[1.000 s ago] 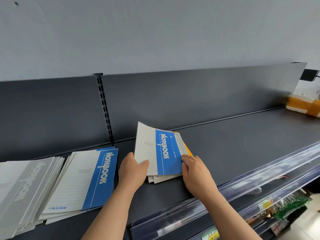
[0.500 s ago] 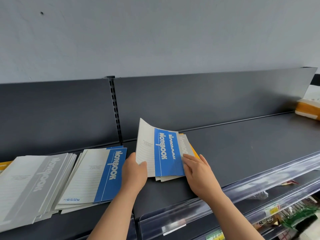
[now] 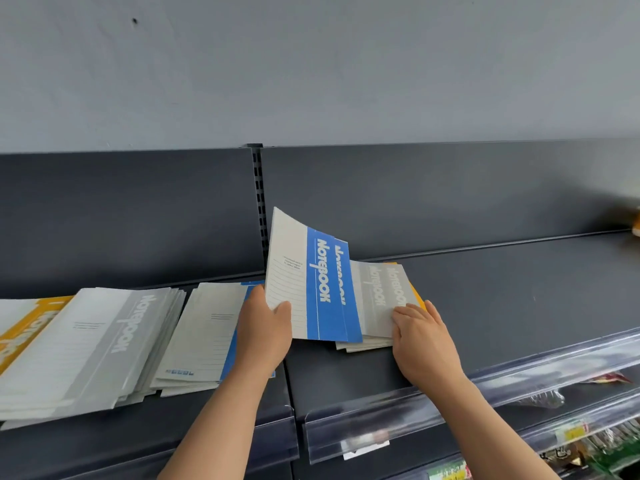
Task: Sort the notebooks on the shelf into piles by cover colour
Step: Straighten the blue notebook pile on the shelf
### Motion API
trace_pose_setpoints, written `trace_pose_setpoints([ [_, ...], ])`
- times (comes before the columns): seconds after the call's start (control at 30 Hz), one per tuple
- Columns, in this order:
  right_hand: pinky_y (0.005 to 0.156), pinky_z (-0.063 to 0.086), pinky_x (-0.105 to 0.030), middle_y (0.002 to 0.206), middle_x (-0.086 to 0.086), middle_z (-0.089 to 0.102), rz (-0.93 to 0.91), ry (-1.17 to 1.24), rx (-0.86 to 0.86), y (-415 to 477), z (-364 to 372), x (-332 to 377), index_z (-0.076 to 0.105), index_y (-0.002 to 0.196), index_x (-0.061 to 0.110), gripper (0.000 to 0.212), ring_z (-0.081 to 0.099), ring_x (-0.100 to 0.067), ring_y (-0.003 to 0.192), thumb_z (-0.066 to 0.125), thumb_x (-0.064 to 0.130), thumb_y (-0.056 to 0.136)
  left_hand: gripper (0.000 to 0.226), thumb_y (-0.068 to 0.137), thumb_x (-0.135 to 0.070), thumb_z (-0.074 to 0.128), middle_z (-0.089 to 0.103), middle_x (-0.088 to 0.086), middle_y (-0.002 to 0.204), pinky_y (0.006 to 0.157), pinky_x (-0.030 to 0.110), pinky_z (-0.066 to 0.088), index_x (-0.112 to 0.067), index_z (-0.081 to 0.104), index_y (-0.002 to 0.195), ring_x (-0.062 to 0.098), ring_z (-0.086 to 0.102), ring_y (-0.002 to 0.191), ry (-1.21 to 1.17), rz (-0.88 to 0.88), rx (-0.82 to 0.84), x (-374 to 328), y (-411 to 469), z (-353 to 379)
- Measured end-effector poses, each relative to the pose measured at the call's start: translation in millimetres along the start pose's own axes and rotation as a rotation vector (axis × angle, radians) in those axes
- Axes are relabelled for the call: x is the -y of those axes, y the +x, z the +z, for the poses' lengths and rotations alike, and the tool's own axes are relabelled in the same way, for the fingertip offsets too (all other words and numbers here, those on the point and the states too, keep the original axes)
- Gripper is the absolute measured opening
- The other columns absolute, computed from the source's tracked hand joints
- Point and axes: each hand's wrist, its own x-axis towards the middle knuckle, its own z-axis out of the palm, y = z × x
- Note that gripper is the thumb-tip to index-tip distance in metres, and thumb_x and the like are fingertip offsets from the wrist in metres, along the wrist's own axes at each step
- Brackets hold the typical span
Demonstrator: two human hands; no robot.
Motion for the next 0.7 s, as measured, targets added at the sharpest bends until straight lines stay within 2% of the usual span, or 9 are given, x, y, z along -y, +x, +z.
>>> trace_pose_setpoints([
  [0.07,0.111,0.028,-0.034,0.087,0.006,0.059,0.009,0.068,-0.059,3,-5,14,0.056,0.075,0.019,0.024,0.055,-0.018,0.093,0.039,0.012,0.091,0.017,0.091,-0.008,0.051,0.062,-0.002,0.105,0.059,0.019,0.043,-0.011,0.057,0.107,0.013,0.058,0.085,-0.085,-0.028,-0.013,2,0,-18],
  [0.13,0.111,0.028,-0.032,0.105,0.004,0.065,-0.014,0.25,-0.053,3,-10,39,0.066,0.098,0.017,0.024,0.056,-0.02,0.107,0.043,0.02,0.095,0.021,0.091,-0.008,0.054,0.064,-0.003,0.105,0.06,0.019,0.044,-0.012,0.059,0.11,0.014,0.06,0.09,-0.154,-0.077,-0.016,7,-1,-36],
  [0.2,0.106,0.029,-0.028,0.117,0.006,0.063,-0.022,0.455,0.065,1,-12,73,0.061,0.116,0.016,0.03,0.052,-0.019,0.114,0.044,0.031,0.097,0.023,0.091,-0.009,0.056,0.066,-0.004,0.108,0.064,0.021,0.046,-0.014,0.06,0.113,0.014,0.062,0.095,-0.218,-0.127,0.005,13,-1,-52],
  [0.27,0.078,0.044,-0.027,0.096,0.007,0.066,-0.043,0.605,0.123,-1,-10,104,0.06,0.099,0.02,0.022,0.057,-0.017,0.093,0.047,0.037,0.095,0.024,0.09,-0.01,0.057,0.068,-0.004,0.11,0.066,0.022,0.047,-0.016,0.06,0.113,0.015,0.063,0.097,-0.244,-0.158,0.021,20,-2,-68],
  [0.37,0.049,0.037,-0.011,0.07,0.014,0.054,-0.011,0.711,0.137,3,-3,137,0.057,0.093,0.021,0.011,0.052,0.0,0.059,0.056,0.032,0.092,0.02,0.09,-0.015,0.059,0.067,-0.004,0.106,0.058,0.022,0.044,-0.017,0.057,0.11,0.013,0.063,0.09,-0.166,-0.157,-0.014,28,-2,-92],
  [0.43,0.056,0.041,-0.008,0.078,0.015,0.058,0.001,0.708,0.155,2,6,154,0.058,0.105,0.022,0.018,0.055,0.001,0.069,0.059,0.032,0.089,0.021,0.089,-0.015,0.059,0.065,-0.004,0.105,0.055,0.019,0.041,-0.016,0.054,0.11,0.012,0.061,0.086,-0.074,-0.142,-0.026,35,-2,-107],
  [0.5,0.078,0.049,-0.023,0.087,0.01,0.061,0.006,0.617,0.153,2,16,167,0.057,0.109,0.023,0.027,0.055,-0.009,0.087,0.059,0.038,0.088,0.023,0.089,-0.018,0.059,0.063,-0.003,0.108,0.055,0.02,0.04,-0.015,0.051,0.111,0.013,0.06,0.086,0.07,-0.119,-0.021,44,-2,-118],
  [0.57,0.097,0.038,-0.03,0.089,0.005,0.06,0.003,0.436,0.136,2,18,178,0.056,0.112,0.02,0.033,0.05,-0.015,0.093,0.057,0.043,0.088,0.027,0.089,-0.022,0.06,0.061,-0.003,0.114,0.063,0.022,0.041,-0.015,0.05,0.114,0.017,0.059,0.094,0.241,-0.094,-0.013,53,1,-125],
  [0.7,0.105,0.022,-0.028,0.096,0.006,0.06,-0.034,0.191,0.117,-4,18,190,0.056,0.115,0.017,0.042,0.047,-0.016,0.105,0.051,0.049,0.089,0.039,0.088,-0.034,0.061,0.056,0.005,0.118,0.076,0.025,0.04,-0.011,0.049,0.117,0.021,0.053,0.104,0.566,-0.048,0.028,62,9,-132],
])
